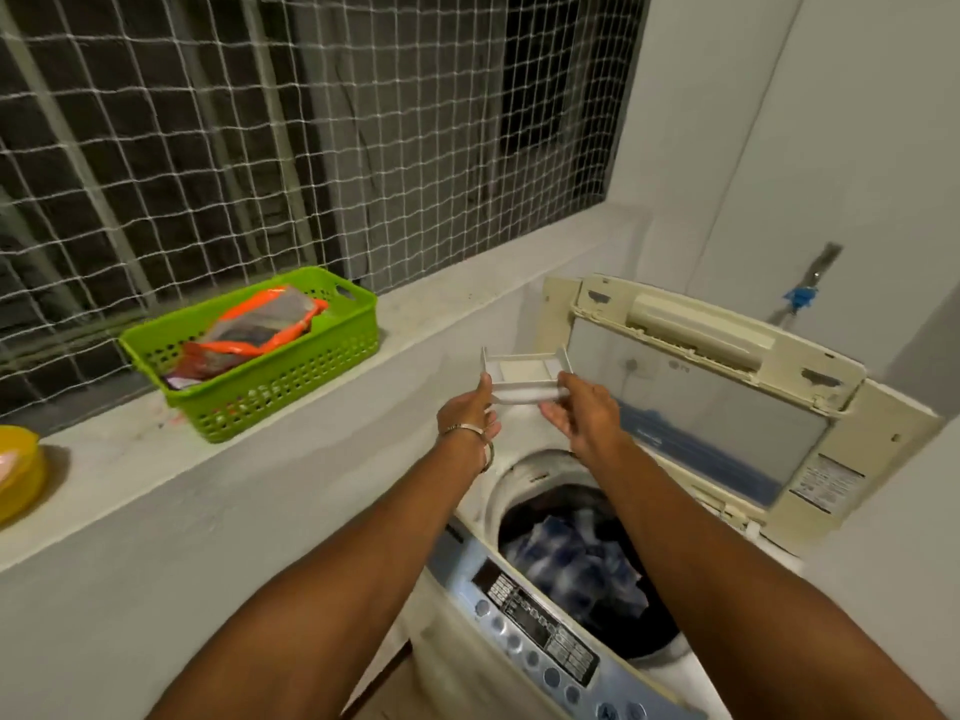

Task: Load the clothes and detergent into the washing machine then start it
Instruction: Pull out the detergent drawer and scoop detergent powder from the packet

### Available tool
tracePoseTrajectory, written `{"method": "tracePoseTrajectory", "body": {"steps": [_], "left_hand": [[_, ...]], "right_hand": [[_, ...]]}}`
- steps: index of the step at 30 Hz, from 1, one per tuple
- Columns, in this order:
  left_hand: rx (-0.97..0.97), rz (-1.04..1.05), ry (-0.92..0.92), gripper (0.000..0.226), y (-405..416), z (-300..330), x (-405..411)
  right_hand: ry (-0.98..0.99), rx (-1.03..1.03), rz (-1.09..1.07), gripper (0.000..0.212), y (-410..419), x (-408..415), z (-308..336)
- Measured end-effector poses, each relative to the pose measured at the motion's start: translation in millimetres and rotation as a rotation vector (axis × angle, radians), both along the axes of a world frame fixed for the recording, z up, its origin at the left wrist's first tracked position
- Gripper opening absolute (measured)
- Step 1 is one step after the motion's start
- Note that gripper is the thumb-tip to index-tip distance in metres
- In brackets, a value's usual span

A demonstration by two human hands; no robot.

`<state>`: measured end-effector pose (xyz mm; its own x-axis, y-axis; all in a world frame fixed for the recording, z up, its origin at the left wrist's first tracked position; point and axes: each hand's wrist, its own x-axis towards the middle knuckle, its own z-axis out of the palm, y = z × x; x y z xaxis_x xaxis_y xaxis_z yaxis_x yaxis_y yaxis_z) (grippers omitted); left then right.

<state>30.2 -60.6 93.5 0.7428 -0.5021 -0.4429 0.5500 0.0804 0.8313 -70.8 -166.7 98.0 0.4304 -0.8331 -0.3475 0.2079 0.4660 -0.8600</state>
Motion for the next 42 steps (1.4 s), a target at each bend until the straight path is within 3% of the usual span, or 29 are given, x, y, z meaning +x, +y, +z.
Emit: {"method": "tracePoseTrajectory", "body": {"steps": [5,10,13,18,26,28,31,34,36,40,42], "left_hand": [[-0.064,0.106,-0.116,0.021,5,28,41],[0.063,0.222,-0.27,0.02,0,31,89],[0.112,0.246,-0.269,0.009,-10,17,122],[0.193,0.335,-0.306,0.023,-56,-32,170],[0.298,0.262,-0.488,0.044,-54,-11,155],[0.359,0.246,-0.551,0.043,-48,1,149],[0.439,0.196,-0.629,0.037,-32,33,134],[0.482,0.18,-0.629,0.039,-31,39,132],[0.502,0.177,-0.63,0.04,-32,39,132],[0.534,0.179,-0.632,0.041,-34,38,130],[0.542,0.183,-0.631,0.039,-33,38,127]], "right_hand": [[-0.041,0.008,0.036,0.022,2,53,44],[-0.038,0.006,0.05,0.032,-1,103,64],[0.003,-0.022,0.076,0.027,-4,131,70],[0.074,-0.041,0.072,0.032,-13,167,68],[0.259,-0.135,0.044,0.03,-37,204,52],[0.299,-0.172,0.048,0.02,-38,207,49],[0.334,-0.244,0.055,0.027,-39,209,45],[0.357,-0.345,0.071,0.024,-41,209,41],[0.414,-0.421,0.091,0.033,-44,209,39],[0.408,-0.407,0.152,0.029,-40,205,44],[0.394,-0.404,0.188,0.036,-40,203,43]]}}
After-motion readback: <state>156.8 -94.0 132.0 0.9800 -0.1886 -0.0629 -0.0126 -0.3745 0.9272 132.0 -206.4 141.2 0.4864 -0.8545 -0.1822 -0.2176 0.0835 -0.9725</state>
